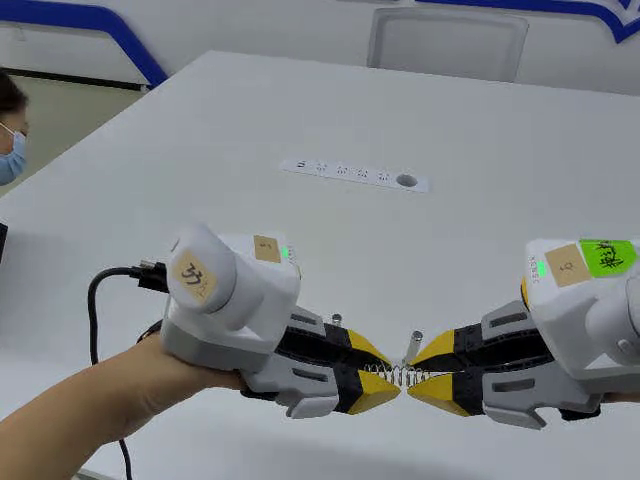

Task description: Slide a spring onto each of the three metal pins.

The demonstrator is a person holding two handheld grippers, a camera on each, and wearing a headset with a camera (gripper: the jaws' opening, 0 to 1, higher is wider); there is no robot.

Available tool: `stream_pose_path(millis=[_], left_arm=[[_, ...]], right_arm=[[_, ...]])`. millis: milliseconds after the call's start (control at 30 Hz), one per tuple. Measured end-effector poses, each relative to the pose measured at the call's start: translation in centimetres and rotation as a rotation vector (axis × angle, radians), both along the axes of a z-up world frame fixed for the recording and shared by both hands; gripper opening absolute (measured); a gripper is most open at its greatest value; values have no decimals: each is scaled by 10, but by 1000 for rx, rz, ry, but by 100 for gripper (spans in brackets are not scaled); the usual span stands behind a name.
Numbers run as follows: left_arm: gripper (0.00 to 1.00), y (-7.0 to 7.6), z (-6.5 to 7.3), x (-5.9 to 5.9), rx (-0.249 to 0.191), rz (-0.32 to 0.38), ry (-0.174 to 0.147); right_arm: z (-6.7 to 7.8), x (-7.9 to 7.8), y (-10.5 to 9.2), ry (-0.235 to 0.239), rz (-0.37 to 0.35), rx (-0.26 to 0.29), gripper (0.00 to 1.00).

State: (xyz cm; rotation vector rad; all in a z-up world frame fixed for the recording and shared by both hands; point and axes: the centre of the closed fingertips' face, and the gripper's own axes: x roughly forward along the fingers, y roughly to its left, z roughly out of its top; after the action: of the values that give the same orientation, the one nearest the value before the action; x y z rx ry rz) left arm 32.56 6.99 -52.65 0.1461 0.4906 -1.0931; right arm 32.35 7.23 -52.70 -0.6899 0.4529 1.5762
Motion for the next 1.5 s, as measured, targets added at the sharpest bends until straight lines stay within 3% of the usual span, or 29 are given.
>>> stream_pose_path(millis=[67,133,467,767,900,1300,1500], left_arm=[[11,0,1,-1,4,-5,-6],[10,0,2,0,14,-3,-32],[10,-2,4,-4,16,-43,-30],[10,-1,6,-4,9,-45,-35],[10,0,6,-4,14,-48,-33],[11,2,3,-1,38,-41,-44],[11,1,2,0,42,-38,-42]], right_arm=[[1,0,0,-10,10,4,11],[3,3,0,-21,1,19,11],[0,2,-4,8,31,26,16],[1,-1,-3,30,47,51,11],[6,-2,-2,29,51,65,11],[34,-7,9,110,45,173,11],[36,-9,12,122,39,185,11]])
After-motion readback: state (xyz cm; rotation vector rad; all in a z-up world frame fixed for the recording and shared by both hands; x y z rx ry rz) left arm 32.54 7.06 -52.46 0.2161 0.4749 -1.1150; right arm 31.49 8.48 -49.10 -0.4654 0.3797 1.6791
